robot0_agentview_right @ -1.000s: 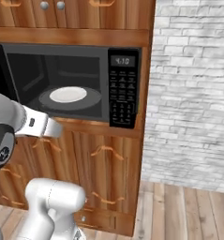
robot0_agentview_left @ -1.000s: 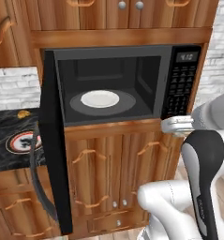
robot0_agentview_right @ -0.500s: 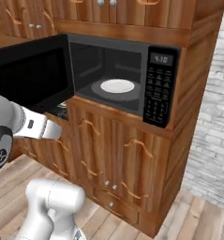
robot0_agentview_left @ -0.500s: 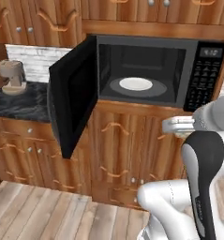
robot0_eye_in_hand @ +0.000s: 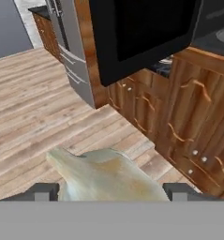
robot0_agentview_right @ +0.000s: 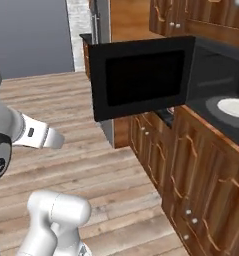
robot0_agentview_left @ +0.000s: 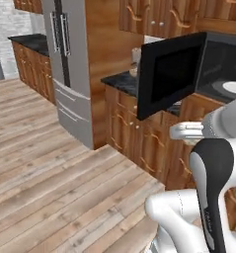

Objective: Pick the garlic from the microwave and place it on plate located on the counter.

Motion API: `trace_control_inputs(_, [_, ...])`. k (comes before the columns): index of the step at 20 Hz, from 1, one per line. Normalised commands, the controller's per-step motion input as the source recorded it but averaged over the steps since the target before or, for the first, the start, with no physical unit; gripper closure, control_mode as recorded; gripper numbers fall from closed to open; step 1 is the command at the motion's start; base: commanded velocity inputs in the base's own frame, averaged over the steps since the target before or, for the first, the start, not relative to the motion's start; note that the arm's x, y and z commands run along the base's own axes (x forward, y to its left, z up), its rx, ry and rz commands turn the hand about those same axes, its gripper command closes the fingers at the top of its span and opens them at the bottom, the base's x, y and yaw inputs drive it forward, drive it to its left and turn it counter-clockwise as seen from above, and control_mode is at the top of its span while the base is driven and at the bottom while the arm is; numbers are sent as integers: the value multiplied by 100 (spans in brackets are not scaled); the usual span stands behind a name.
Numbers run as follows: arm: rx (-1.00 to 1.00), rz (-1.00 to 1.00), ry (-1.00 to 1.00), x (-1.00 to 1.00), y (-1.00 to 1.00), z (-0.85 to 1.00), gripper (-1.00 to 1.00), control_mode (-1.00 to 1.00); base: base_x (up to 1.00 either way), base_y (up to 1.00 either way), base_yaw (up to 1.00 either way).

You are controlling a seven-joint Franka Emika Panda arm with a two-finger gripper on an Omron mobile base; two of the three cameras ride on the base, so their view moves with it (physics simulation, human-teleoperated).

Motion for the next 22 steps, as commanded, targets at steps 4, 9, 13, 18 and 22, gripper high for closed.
trace_control_inputs(4, [0,0,0,0,0,0,100,100,22,27,80])
trace_control_inputs(9, [0,0,0,0,0,0,100,100,100,28,33])
trace_control_inputs(13, [0,0,0,0,0,0,100,100,100,18,22])
trace_control_inputs(18, [0,0,0,0,0,0,100,100,100,20,13])
trace_control_inputs(22, [0,0,0,0,0,0,100,100,100,28,5])
